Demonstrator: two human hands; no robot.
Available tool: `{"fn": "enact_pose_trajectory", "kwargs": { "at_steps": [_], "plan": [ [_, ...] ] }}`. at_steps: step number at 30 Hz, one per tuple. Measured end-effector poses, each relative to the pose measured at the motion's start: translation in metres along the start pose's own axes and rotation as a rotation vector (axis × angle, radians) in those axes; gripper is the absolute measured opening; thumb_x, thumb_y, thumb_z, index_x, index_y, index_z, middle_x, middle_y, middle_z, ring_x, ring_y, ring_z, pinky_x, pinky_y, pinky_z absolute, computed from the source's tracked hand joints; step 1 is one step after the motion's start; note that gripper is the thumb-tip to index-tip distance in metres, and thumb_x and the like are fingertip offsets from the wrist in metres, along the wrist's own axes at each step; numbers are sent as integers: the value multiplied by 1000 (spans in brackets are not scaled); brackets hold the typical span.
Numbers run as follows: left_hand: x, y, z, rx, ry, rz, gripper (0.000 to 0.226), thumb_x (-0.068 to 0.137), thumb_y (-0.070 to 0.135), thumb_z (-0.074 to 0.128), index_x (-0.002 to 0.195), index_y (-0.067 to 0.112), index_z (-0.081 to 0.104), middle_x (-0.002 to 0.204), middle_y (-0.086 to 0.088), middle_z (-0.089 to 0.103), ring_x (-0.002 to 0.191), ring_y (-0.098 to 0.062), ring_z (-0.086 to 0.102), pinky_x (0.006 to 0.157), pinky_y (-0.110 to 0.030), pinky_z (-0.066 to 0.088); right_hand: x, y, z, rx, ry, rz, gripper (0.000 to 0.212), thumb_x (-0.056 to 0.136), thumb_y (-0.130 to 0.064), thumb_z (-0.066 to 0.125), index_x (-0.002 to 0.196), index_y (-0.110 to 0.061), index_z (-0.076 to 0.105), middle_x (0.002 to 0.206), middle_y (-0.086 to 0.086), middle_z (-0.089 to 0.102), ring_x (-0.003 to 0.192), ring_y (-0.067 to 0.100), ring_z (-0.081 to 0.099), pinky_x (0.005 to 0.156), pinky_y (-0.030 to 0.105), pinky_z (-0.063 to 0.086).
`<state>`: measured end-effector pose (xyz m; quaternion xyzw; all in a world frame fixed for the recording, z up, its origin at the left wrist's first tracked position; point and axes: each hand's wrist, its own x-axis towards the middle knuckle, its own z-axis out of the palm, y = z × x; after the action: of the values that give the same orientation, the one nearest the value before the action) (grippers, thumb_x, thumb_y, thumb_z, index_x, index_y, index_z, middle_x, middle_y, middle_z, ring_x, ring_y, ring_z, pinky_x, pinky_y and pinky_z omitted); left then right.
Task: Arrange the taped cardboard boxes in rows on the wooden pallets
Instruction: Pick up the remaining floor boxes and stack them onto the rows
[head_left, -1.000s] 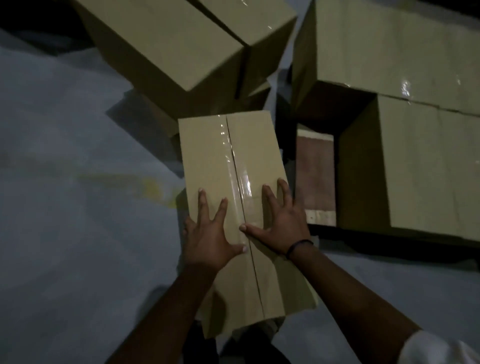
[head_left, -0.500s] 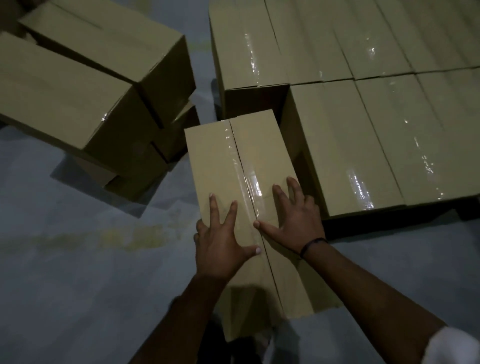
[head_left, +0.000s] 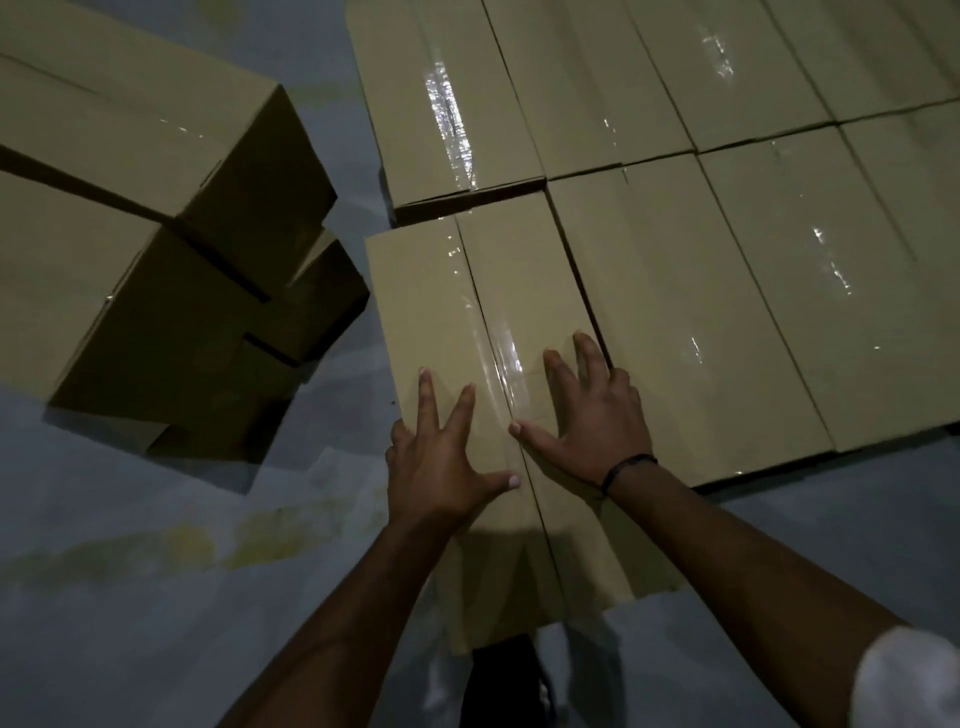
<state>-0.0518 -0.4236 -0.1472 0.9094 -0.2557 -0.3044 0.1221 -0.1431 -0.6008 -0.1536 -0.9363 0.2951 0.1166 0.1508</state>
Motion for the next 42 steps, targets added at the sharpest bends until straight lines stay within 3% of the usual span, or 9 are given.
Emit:
{"fn": "enact_pose_trajectory", "kwargs": {
  "at_steps": [9,13,16,21,27,35,39,42],
  "plan": [
    [94,9,-1,-3,-62,51,120,70,74,77,162,46,5,163,11,-36,151,-54,2,118,-63,22,94,20,-5,-16,-115,18,98,82,-80,52,159,-33,15,169,4,-6,138,45,31,110,53,38],
    [110,1,26,132,-95,126,124,68,78,75,163,38,5,165,-2,-35,146,-63,-2,111,-72,30,112,31,8,-117,-240,-13,96,82,-77,56,158,-34,16,169,4,-6,149,47,5,116,63,20],
    [114,4,37,168,-94,91,129,65,84,71,163,39,0,163,-4,-39,145,-64,-10,110,-72,29,106,38,20,-110,-270,-15,104,83,-75,56,161,-35,0,168,1,-23,150,48,-15,118,68,10],
    [114,10,34,181,-130,55,126,71,78,73,161,42,-9,160,-2,-43,145,-62,-14,114,-68,27,84,52,33,-96,-283,-55,108,86,-77,49,160,-33,-15,163,4,-35,149,43,-28,121,65,-1],
    [81,20,49,223,-143,-12,132,71,78,73,160,39,-15,162,-5,-41,146,-63,-12,116,-66,26,35,80,36,-100,-317,-112,111,86,-78,48,160,-29,-18,163,7,-35,150,41,-28,124,59,-2],
    [-10,35,106,219,-125,-67,130,73,76,73,160,37,-17,165,-5,-35,146,-62,-17,119,-67,13,-46,141,43,-127,-368,-229,120,85,-66,66,161,-20,-16,166,6,-28,153,36,-21,126,46,1],
    [-25,40,118,221,-103,-75,127,76,63,79,162,35,-11,166,-5,-31,146,-62,-16,120,-67,12,-59,166,48,-129,-335,-285,94,97,-30,65,163,-14,-1,169,10,-16,156,32,-11,126,37,1],
    [-26,41,121,214,-89,-80,123,78,56,81,163,35,-6,168,-4,-28,147,-62,-13,120,-67,13,-54,172,47,-89,-270,-333,70,101,-14,55,161,-9,19,170,14,2,156,34,3,125,44,19]
  ]
}}
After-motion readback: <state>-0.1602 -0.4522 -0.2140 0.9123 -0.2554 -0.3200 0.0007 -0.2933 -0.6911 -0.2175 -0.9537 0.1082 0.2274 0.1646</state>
